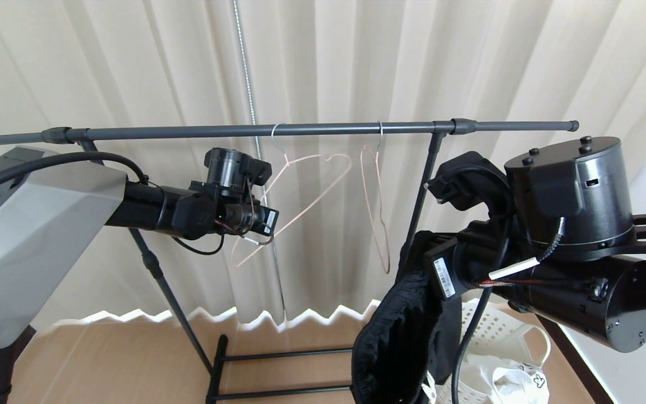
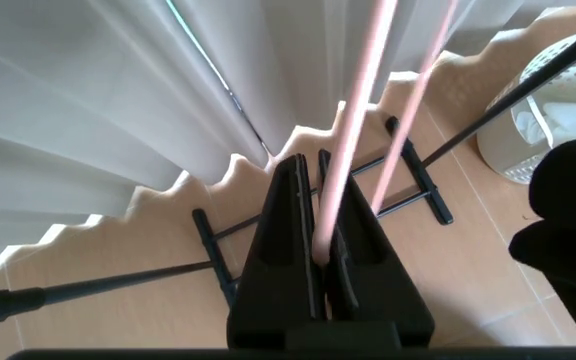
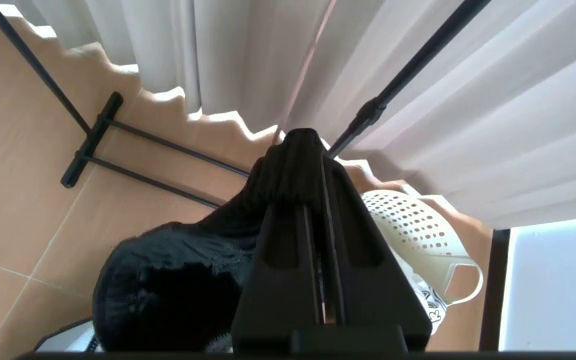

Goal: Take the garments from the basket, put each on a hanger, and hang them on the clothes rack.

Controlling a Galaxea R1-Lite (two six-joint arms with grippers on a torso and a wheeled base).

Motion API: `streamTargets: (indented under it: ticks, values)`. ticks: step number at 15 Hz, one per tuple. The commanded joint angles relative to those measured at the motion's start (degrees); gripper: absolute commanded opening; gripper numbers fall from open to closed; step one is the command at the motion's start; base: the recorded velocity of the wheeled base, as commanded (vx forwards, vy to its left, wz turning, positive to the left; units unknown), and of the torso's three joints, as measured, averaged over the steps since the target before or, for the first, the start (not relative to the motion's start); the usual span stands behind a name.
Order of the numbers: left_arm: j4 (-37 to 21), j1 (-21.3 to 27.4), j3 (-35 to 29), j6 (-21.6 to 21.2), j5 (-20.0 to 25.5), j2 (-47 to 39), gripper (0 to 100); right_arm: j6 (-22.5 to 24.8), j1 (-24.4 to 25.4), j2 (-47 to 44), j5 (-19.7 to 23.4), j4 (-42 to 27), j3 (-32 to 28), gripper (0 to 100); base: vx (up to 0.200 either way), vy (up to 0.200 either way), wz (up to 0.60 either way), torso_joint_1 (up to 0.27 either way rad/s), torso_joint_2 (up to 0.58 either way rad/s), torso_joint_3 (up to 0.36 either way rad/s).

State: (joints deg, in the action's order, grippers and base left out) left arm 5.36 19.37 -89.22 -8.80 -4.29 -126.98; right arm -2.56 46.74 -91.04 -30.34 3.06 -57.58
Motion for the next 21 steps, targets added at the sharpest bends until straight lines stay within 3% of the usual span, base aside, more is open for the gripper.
streamTargets:
  ticks: [1,14,19,21]
  values:
    - [0.09,-0.03,0.1,0.1,-0.02,0.85,0,0.01,0.02,0.16,0.02,0.02,0.01,0,0.0,0.0,0.0,0.0,0.0,0.0]
    - [3.25,0.32,10.3,0.98,0.16,10.17,0,0.01,0.02,0.25,-0.07,0.02,0.1,0,0.0,0.0,0.0,0.0,0.0,0.0]
    - [12.04,1.28,25.33,0.63,0.16,18.34,0,0.01,0.02,0.42,-0.07,0.02,0.18,0,0.0,0.0,0.0,0.0,0.0,0.0]
    - [17.22,2.07,34.91,0.45,0.25,23.79,0,0.01,0.02,0.16,-0.07,0.02,0.18,0,0.0,0.0,0.0,0.0,0.0,0.0]
